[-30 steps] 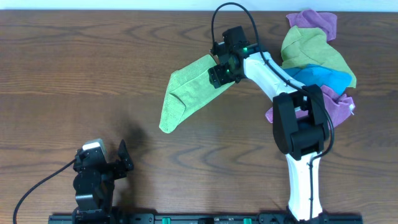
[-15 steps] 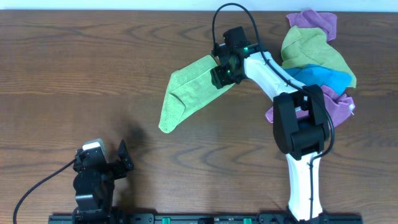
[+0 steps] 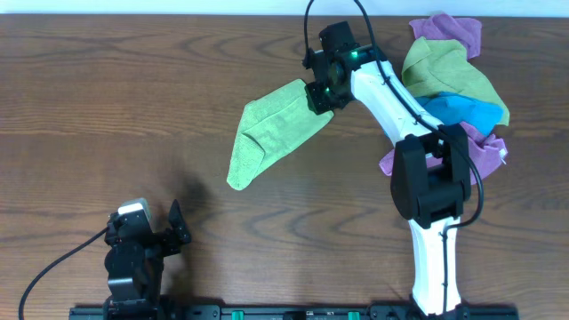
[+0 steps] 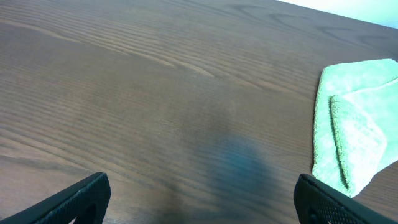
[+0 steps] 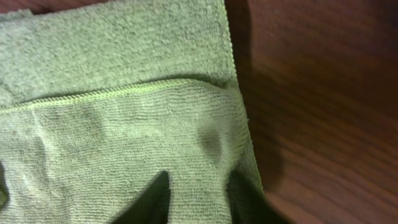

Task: Fold the cloth
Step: 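Lay the green cloth flat on the table center with the right gripper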

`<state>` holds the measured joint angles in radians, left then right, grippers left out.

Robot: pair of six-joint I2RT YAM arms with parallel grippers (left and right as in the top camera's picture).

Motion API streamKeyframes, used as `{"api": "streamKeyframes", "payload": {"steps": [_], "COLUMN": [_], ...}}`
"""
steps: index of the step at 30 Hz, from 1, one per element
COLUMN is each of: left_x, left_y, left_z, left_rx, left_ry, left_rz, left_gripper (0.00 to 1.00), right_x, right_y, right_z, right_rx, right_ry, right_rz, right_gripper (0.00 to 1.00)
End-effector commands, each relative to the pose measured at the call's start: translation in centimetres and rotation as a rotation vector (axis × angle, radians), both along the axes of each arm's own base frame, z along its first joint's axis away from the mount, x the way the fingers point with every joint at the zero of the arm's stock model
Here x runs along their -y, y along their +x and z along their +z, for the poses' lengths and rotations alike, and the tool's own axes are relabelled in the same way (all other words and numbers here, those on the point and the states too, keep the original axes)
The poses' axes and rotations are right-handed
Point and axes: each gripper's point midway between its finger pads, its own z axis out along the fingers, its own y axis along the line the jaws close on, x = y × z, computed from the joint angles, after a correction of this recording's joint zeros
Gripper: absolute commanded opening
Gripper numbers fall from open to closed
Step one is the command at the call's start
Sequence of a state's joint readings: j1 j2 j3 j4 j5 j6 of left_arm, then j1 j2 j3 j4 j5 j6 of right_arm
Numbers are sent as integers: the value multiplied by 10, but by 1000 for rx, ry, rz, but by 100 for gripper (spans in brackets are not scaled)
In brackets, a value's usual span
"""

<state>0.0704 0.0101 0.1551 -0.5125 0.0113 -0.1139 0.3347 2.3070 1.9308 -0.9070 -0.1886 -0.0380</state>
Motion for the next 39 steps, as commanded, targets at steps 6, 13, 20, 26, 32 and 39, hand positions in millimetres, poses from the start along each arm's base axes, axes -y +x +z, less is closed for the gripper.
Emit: {"api": "streamKeyframes", "payload": {"steps": [6,13,20,26,32,39], "left_x": [-4,-4,-4,-4,-4,-4], "left_y": [0,0,0,0,0,0], "left_z": [-5,-5,-5,-5,-5,-6], "left_rx": [-10,-10,-10,-10,-10,-11], "left_ry": [19,19,19,19,19,19], "left_rz": [14,14,14,14,14,14], "left_gripper": [96,95,95,95,95,95], "right_x": [1,-2,-5,-6,-4,-4], "right_y": [5,25,42,35,32,31], "right_z": [12,19,16,-11,-24,-26], "right_rx": [23,136,197,137,107,102], "right_ry": [17,4,22,11,2,1], "right_rz": [-1,79,92,93,93,93], "right_gripper": [9,62,56,54,52,22]}}
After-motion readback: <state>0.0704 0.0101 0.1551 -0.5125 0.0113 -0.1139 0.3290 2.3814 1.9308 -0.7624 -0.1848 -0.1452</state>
